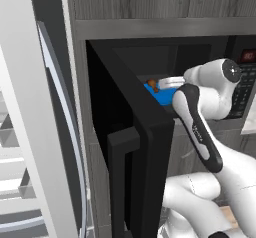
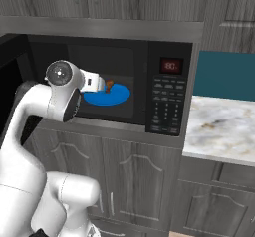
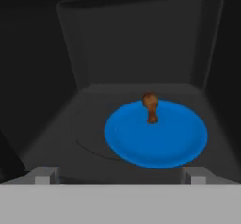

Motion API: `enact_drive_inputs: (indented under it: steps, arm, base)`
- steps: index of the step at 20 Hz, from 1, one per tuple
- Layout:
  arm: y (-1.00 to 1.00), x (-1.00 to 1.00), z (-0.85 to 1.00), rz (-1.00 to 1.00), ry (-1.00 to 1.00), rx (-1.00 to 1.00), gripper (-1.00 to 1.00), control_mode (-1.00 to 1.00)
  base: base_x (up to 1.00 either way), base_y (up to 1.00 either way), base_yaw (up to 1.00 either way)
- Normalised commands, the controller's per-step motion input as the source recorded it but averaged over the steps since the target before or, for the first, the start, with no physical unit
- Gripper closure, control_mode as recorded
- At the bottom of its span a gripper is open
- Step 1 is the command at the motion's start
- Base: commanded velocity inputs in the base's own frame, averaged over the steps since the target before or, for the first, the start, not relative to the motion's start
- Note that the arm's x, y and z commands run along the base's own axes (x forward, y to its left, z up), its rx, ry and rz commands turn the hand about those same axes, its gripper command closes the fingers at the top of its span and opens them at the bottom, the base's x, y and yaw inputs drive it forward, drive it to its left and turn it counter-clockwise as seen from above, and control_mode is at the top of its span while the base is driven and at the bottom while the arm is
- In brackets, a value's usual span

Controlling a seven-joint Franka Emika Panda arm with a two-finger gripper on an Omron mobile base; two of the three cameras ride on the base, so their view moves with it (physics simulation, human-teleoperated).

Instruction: Transport the chicken drumstick from the fridge to the microwave and turn on the microwave.

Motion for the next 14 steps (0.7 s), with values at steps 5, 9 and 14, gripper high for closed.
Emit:
enact_drive_inputs:
  steps: [5,9,14]
  arm:
    - [0.0,-0.77,0.14,0.0,0.07,0.04,-1.0,-1.0]
    - [0.01,-0.72,0.09,0.0,0.06,0.08,-1.0,-1.0]
    - [0.01,-0.66,0.03,0.0,0.01,0.07,-1.0,-1.0]
  base:
    - [0.0,0.0,0.0]
    - [0.0,0.0,0.0]
    - [0.0,0.0,0.0]
